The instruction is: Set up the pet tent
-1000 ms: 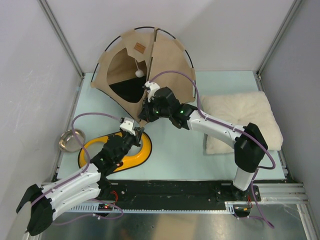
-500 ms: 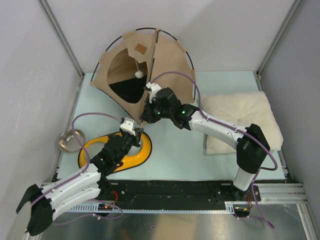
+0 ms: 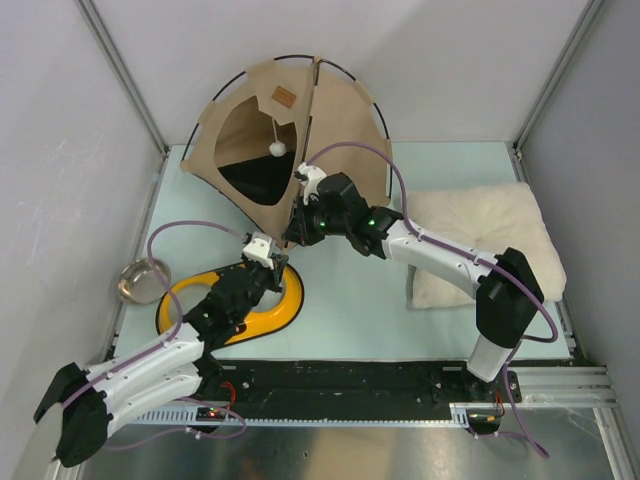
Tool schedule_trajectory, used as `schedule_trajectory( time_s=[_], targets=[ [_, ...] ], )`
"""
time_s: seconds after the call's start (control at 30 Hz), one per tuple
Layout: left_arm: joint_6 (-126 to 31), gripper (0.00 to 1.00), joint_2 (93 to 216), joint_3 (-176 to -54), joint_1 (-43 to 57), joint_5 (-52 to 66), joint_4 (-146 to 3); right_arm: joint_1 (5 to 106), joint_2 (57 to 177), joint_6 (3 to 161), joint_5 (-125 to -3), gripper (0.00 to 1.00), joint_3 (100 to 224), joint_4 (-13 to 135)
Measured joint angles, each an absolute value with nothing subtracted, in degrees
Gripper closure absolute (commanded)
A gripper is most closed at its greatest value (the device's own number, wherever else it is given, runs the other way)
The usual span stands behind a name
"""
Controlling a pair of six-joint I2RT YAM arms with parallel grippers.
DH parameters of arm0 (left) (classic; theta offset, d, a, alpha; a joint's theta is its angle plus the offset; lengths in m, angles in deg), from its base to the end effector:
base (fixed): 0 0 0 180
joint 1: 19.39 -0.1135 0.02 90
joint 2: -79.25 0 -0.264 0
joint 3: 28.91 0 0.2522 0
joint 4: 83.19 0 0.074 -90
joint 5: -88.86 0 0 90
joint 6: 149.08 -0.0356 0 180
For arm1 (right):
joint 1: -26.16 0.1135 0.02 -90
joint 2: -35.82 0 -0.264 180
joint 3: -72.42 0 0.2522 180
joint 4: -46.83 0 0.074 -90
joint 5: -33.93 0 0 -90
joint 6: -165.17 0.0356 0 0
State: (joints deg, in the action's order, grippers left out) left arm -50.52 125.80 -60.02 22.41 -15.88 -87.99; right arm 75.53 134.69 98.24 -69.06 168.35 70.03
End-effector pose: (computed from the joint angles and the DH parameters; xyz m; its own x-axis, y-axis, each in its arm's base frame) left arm 0.1463 -0.1186 0.2180 -0.2043 -0.0104 -0.9789 0.4326 0.8960 -0.0998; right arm 0.2610 0.3165 0.3135 -0.6052 -0.1190 -0.7871 -0.6888 0.5739 0.4429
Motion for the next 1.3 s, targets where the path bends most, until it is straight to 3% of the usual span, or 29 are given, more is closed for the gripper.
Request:
schedule_trajectory(
  time_s=[0.8, 0.9, 1.13, 1.3],
  targets=[
    [-50.5, 0.99, 121.14, -60.04, 21.95, -15.55, -81.94, 78.19, 135.96, 97.32, -66.7, 1.0, 167.11, 67.8],
    [-50.48, 0.89, 121.23, -60.08, 21.95, -15.51, -81.79, 78.26, 135.54, 97.15, -66.72, 1.0, 166.65, 67.88],
    [-50.15, 0.5, 121.53, -63.18, 21.93, -16.43, -78.31, 78.28, 135.02, 95.97, -66.44, 1.0, 166.65, 69.17],
    [-50.11, 0.37, 116.81, -64.52, 21.89, -19.29, -73.81, 77.78, 135.02, 93.52, -67.1, 1.0, 166.65, 71.1]
  ],
)
